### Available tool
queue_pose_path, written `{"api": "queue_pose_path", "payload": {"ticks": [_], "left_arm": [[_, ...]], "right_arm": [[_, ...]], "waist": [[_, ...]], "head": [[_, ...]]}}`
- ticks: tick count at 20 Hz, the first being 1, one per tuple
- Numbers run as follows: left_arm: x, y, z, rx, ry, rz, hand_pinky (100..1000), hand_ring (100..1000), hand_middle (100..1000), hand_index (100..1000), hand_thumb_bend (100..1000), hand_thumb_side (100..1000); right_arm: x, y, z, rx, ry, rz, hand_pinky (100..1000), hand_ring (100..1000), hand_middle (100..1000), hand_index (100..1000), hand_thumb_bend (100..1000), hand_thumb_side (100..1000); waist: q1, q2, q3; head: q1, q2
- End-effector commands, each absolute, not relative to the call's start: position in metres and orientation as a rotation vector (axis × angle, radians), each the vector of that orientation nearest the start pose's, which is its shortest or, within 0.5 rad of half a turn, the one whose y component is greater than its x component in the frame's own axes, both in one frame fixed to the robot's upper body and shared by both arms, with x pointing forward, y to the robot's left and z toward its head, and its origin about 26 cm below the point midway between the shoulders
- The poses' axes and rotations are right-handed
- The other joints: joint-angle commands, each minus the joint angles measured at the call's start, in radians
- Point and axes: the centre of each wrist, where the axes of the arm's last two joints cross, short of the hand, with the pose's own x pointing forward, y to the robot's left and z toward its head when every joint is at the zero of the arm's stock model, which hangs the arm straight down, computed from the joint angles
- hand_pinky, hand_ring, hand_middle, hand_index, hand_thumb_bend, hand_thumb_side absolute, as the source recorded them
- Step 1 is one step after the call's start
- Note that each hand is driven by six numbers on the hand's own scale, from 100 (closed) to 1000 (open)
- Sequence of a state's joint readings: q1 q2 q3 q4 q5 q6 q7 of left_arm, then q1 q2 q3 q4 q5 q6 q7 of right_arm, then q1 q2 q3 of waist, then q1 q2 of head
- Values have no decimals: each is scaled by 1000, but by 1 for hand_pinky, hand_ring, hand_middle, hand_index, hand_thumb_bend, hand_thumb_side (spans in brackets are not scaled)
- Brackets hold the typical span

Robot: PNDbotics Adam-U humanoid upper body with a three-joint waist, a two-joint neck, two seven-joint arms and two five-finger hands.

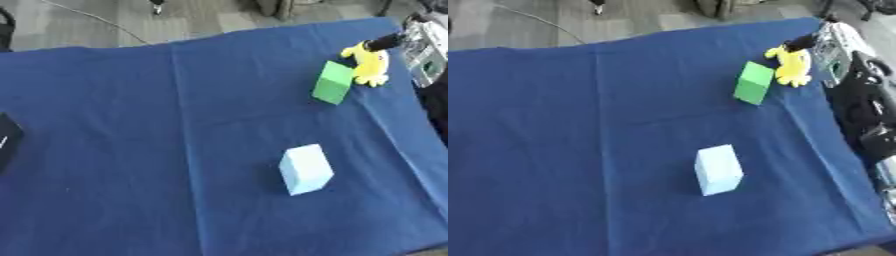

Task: Pick up the objects with one hand, pass them to the other hand, and then place them into the box on the other side of the table.

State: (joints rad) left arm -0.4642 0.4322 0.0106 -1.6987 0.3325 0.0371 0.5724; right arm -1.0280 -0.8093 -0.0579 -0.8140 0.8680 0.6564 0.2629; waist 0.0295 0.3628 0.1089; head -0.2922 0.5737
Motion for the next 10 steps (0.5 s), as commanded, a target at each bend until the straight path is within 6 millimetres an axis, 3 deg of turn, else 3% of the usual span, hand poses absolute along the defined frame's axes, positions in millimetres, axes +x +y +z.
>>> {"api": "queue_pose_path", "payload": {"ticks": [1, 3, 4, 10], "left_arm": [[355, 293, 210, 297, -2121, 351, 744, 787, 746, 875, 596, 802], [355, 293, 211, 297, -2122, 353, 744, 787, 746, 875, 596, 801], [355, 293, 211, 296, -2123, 354, 744, 787, 746, 874, 596, 799], [355, 292, 212, 289, -2127, 364, 744, 786, 744, 872, 595, 797]], "right_arm": [[427, -466, 327, -1335, -837, 263, 899, 904, 869, 941, 321, 498], [427, -467, 324, -1309, -835, 248, 897, 902, 867, 940, 313, 477], [427, -468, 322, -1301, -830, 241, 897, 902, 867, 940, 319, 516], [429, -472, 305, -1246, -812, 194, 886, 892, 857, 937, 317, 541]], "waist": [[-2, -23, 1], [-1, -24, 2], [-1, -23, 3], [5, -18, 5]], "head": [[-3, -3], [-4, -5], [-4, -5], [-1, -6]]}}
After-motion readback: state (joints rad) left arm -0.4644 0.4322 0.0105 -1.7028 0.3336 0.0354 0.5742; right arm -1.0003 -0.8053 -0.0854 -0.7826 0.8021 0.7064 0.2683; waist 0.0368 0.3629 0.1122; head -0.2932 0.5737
